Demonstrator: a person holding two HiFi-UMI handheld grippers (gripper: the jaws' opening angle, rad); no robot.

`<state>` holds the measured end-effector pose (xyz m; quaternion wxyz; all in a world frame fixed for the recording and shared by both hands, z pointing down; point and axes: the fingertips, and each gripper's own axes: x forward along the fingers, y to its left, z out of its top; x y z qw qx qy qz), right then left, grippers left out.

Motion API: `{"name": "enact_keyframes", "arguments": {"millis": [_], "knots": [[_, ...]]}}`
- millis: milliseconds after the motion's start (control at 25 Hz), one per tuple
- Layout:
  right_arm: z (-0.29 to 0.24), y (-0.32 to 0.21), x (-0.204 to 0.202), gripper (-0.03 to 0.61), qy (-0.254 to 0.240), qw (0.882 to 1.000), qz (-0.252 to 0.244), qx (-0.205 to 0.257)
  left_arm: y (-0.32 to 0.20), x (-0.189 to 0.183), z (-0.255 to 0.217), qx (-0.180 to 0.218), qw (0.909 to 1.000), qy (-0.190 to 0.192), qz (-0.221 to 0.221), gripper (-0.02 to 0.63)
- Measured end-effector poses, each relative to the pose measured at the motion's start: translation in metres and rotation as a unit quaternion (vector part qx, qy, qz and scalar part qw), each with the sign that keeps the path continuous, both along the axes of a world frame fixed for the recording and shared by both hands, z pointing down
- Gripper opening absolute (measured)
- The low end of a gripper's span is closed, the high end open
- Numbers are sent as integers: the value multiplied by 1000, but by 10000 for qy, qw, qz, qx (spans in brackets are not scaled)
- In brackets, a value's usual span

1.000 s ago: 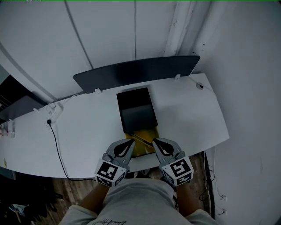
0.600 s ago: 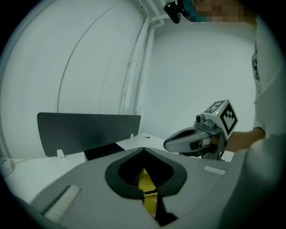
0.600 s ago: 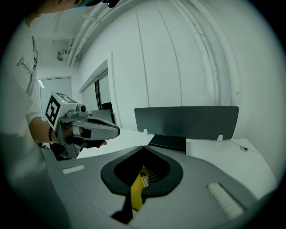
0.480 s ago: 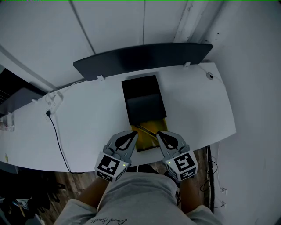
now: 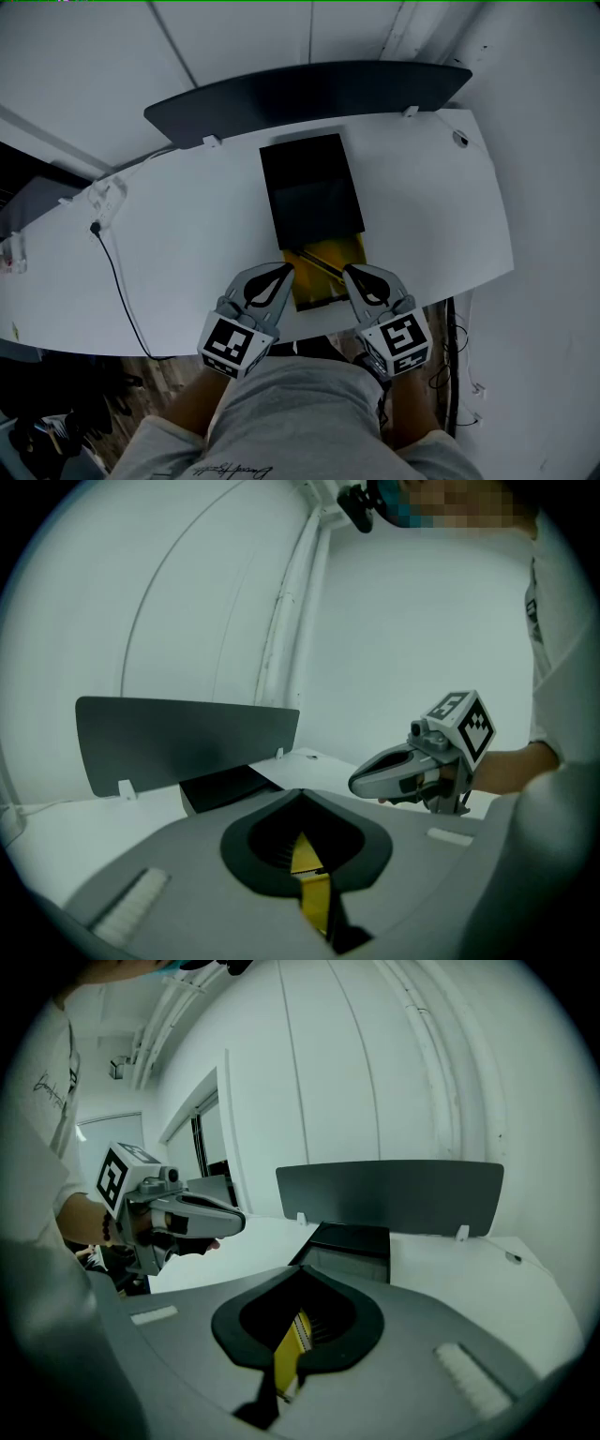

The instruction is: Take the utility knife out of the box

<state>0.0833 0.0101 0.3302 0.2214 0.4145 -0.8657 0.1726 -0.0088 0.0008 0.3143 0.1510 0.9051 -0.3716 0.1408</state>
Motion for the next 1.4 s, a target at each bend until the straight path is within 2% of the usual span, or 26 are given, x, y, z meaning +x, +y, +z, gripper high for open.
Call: {"name": "enact_keyframes", "arguments": {"millis": [560,1000,1240,1400], "knots": [[45,-1,1,15,249,9988,-88,-424,2,2,41,-318,9994,-78,94,0],[86,-2,-3,15,772,9930,-447,-780,-1,-2,69,-530,9984,-129,131,0],[111,-1,-7,16,1250,9843,-773,-981,-3,-1,76,-613,9979,-116,151,0],[126,-1,-10,40,1647,9749,-1002,-1117,-3,-3,83,-696,9974,-106,123,0]]}}
